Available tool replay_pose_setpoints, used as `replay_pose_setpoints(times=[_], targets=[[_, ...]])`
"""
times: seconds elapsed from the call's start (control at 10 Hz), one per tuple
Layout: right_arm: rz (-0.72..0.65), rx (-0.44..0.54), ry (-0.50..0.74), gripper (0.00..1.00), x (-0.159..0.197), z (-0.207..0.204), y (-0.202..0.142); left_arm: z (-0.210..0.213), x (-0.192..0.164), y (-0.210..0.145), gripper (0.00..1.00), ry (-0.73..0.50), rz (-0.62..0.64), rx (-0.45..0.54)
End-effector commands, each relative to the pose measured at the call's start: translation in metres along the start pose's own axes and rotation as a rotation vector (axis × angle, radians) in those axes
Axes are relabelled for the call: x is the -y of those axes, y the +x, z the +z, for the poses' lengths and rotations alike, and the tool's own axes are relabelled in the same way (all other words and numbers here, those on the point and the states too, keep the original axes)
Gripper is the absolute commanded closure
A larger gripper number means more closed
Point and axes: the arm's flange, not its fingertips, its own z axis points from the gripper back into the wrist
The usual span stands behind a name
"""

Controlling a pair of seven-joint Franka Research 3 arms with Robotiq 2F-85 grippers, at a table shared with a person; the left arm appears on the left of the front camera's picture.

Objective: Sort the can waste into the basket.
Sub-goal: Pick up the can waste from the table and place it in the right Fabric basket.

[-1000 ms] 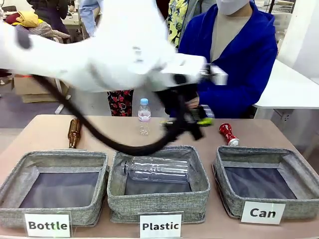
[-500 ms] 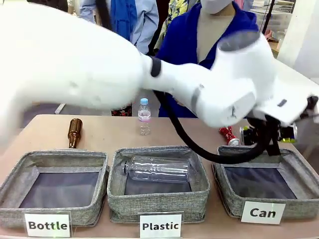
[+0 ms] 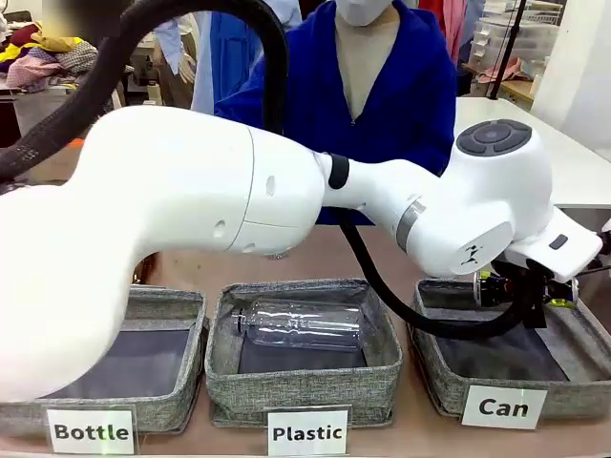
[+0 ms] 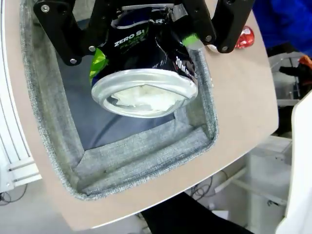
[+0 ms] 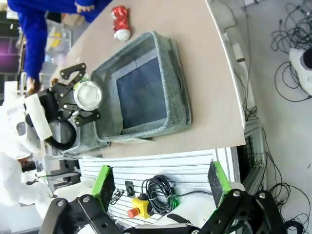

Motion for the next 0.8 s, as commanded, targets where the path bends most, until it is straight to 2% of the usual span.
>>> replay_pose_setpoints(times=[0.0, 0.1, 0.2, 0.4, 0.5, 0.6, 0.7], targets=[[-0.026, 0.015, -0.006, 0.00, -0.002, 0.000, 0.004, 0.011, -0.007, -0.002, 0.42, 0.000, 0.021, -0.044], [-0.026, 0.015, -0.006, 0.00, -0.002, 0.000, 0.004, 0.012, -0.009, -0.002, 0.11, -0.007, 0.025, -0.035], [-0.026, 0.015, -0.006, 0.00, -0.002, 0.000, 0.004, 0.015, -0.009, -0.006, 0.00, -0.009, 0.023, -0.049], [-0.026, 0.015, -0.006, 0.00, -0.002, 0.000, 0.004, 0.026, -0.010, -0.009, 0.00, -0.010, 0.042, -0.032], [-0.026, 0.015, -0.006, 0.00, -0.002, 0.000, 0.004, 0.031, -0.008, -0.011, 0.09, -0.002, 0.044, -0.019], [-0.026, 0.015, -0.006, 0.00, -0.002, 0.000, 0.004, 0.035, -0.005, -0.014, 0.00, -0.002, 0.039, -0.012], [-0.026, 0.015, -0.006, 0.00, -0.002, 0.000, 0.004, 0.038, -0.005, -0.010, 0.00, 0.005, 0.040, -0.012]])
